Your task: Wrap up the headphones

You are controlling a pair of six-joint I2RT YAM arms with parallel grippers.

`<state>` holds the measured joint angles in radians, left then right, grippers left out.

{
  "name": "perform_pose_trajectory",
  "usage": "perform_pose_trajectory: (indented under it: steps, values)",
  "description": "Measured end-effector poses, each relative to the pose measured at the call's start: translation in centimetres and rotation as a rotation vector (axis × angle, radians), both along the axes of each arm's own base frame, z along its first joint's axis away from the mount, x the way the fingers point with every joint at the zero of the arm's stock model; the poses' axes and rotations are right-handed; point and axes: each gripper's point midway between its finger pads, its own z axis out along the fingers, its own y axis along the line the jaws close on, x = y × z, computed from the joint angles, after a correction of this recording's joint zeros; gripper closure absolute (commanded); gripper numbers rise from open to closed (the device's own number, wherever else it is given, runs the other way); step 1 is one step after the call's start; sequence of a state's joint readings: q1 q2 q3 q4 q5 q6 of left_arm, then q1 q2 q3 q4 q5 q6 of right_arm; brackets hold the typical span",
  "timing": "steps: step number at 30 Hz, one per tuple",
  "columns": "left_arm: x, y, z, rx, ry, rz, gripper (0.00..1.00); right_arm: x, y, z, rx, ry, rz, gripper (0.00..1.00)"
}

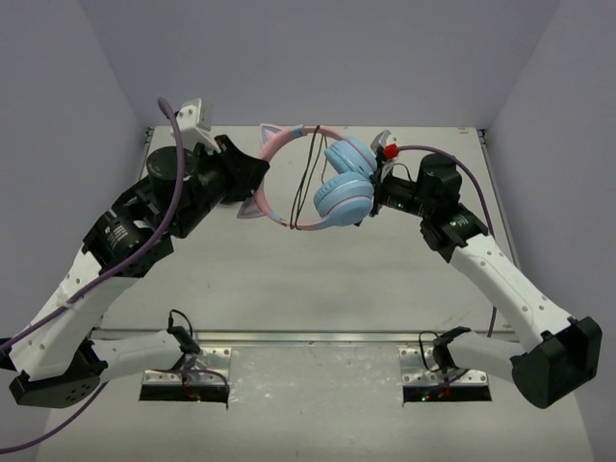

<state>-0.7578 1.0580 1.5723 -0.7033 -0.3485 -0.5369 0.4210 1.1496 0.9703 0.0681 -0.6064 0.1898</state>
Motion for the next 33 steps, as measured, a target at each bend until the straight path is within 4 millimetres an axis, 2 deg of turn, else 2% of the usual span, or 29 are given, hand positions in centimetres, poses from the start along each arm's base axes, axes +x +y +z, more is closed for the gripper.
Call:
perform_pose_trajectory:
  steps: [7, 11, 14, 17, 22, 24, 25, 26, 28, 31, 33]
  values:
    - [-0.3, -0.3, 0.5, -0.020, 0.000, -0.024, 1.00, -0.1, 1.1, -0.5, 0.013, 0.017, 0.073, 0.31]
    - [-0.5, -0.5, 0.3, -0.021, 0.009, -0.036, 1.00, 0.2, 1.3, -0.1, 0.020, 0.000, 0.074, 0.35]
    - [-0.6, -0.7, 0.2, -0.020, 0.014, -0.047, 1.00, 0.8, 1.5, 0.7, 0.016, -0.020, 0.077, 0.49]
    - [-0.7, -0.8, 0.1, -0.020, 0.016, -0.055, 1.00, 1.6, 1.9, 1.8, 0.016, -0.043, 0.083, 0.59]
    - [-0.8, -0.9, 0.1, -0.022, 0.018, -0.065, 1.00, 1.6, 2.0, 1.7, 0.009, -0.044, 0.092, 0.55]
    - [-0.9, -1.0, 0.1, -0.023, 0.019, -0.069, 1.00, 1.6, 1.9, 1.7, 0.005, -0.047, 0.093, 0.62]
    - [-0.9, -1.0, 0.1, -0.023, 0.019, -0.070, 1.00, 1.6, 1.9, 1.7, 0.003, -0.050, 0.094, 0.68]
    - [-0.9, -1.0, 0.1, -0.023, 0.019, -0.070, 1.00, 1.5, 2.0, 1.6, 0.002, -0.052, 0.098, 0.79]
    - [-0.9, -1.0, 0.1, -0.023, 0.019, -0.068, 1.00, 1.4, 2.0, 1.6, 0.003, -0.050, 0.109, 0.90]
    - [-0.7, -0.9, 0.1, -0.024, 0.016, -0.056, 0.99, 1.2, 2.2, 1.5, 0.019, -0.032, 0.118, 0.92]
    - [-0.5, -0.7, 0.1, -0.031, 0.007, -0.038, 1.00, 0.8, 2.3, 1.0, 0.043, -0.016, 0.121, 0.99]
